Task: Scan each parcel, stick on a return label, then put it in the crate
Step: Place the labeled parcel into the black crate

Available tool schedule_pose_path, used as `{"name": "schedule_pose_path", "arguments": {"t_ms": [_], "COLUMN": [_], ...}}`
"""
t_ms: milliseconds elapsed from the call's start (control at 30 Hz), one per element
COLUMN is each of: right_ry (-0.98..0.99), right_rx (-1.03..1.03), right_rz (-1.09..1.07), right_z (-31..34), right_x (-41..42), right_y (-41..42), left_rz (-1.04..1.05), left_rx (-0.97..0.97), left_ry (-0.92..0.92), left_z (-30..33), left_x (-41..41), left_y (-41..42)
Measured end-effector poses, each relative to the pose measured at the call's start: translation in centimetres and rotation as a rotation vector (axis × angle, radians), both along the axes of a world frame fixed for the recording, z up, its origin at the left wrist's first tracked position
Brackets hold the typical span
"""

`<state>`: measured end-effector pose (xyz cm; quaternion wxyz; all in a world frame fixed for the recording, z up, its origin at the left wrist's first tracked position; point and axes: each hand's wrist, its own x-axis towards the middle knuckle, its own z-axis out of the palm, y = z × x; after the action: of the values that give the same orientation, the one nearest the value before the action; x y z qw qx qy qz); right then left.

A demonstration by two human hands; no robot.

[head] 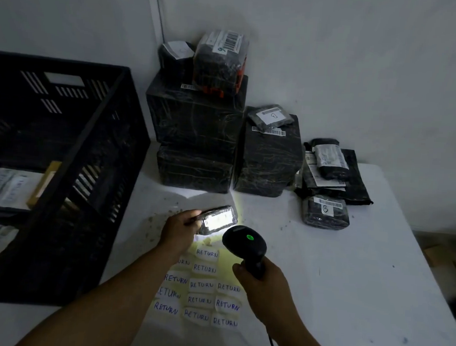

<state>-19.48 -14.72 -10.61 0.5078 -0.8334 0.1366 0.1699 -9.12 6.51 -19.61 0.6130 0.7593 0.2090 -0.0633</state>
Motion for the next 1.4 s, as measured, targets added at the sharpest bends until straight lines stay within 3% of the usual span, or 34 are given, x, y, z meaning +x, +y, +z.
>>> {"name": "schedule_pose_path", "arguments": {"t_ms": [600, 733, 967, 1400], "right_ry": [-0.026, -0.042, -0.008, 0.025], "right_rx": [-0.066, -0.106, -0.288, -0.445], "right_rz": [-0.022, -0.121, -0.274, -0.235], "right_z": [-0.3, -1.4, -5.4, -7.0], "right_x": [-0.3, 0.2, 2.8, 4.2], "right_y": [-0.3, -0.8, -3.9, -4.5], "left_rz": [0.027, 0.051, 0.081, 0.098], "left_rx": [0.009, 0.0, 0.047, 0.134], "left_ry": [0.009, 0.016, 0.078, 0.106], "left_z": [0.9, 0.8, 0.5, 0.6], "left_x": [0.2, 0.3, 1.4, 2.7], "left_y": [-0.5, -0.3, 0.0, 0.5]}}
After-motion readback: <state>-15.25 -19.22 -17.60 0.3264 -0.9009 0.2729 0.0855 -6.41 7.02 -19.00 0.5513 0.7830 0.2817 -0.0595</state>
